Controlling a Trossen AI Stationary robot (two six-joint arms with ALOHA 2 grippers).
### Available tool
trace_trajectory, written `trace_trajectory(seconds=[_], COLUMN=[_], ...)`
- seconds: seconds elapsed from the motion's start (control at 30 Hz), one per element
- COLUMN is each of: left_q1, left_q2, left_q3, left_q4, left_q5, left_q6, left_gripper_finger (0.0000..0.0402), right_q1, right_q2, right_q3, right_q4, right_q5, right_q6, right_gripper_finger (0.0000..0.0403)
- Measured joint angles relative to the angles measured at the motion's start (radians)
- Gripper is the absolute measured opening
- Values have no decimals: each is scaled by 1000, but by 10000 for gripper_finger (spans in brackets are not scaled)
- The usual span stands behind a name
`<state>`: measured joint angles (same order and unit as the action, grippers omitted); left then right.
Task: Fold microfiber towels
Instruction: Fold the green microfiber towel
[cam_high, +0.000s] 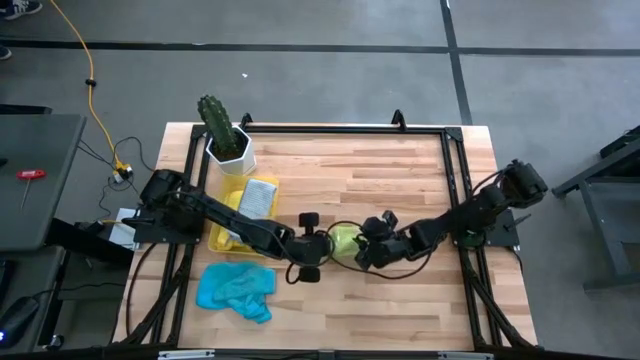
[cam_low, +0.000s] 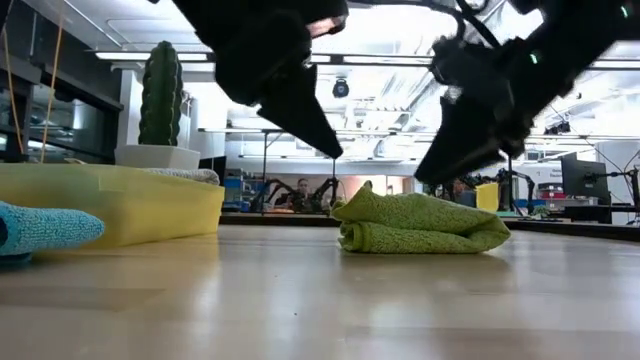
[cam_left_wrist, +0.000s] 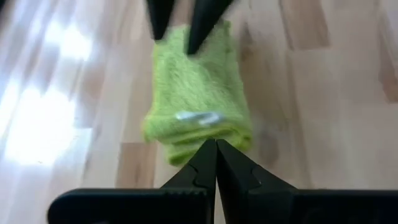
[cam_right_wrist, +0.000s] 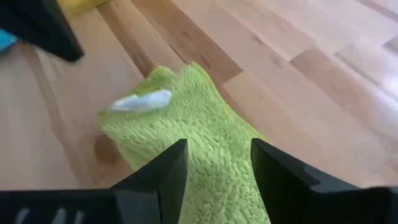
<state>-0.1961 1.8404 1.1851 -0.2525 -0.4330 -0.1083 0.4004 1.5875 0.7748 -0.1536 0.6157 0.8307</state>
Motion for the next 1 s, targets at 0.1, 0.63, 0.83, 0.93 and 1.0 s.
trace_trajectory(seconds=[0.1,0.63,0.83,0.93,1.0], left_q1=[23,126,131,132,132], left_q2=[11,203,217,213,208], left_q3=[0,1,0,0,0], left_q4=[60,256,254,250,251], left_q5=[-3,167,144,104,91], left_q6=[33,60,78,79,87], left_gripper_finger=[0,0,0,0,0], right_q1=[1,64,65,66,67], right_q2=[29,55,54,36,8], right_q3=[-78,-185,-182,-182,-182], right_q4=[160,298,292,284,283], right_q5=[32,23,5,2,11], right_q6=[1,-51,-80,-99,-128], right_gripper_finger=[157,149,149,149,149])
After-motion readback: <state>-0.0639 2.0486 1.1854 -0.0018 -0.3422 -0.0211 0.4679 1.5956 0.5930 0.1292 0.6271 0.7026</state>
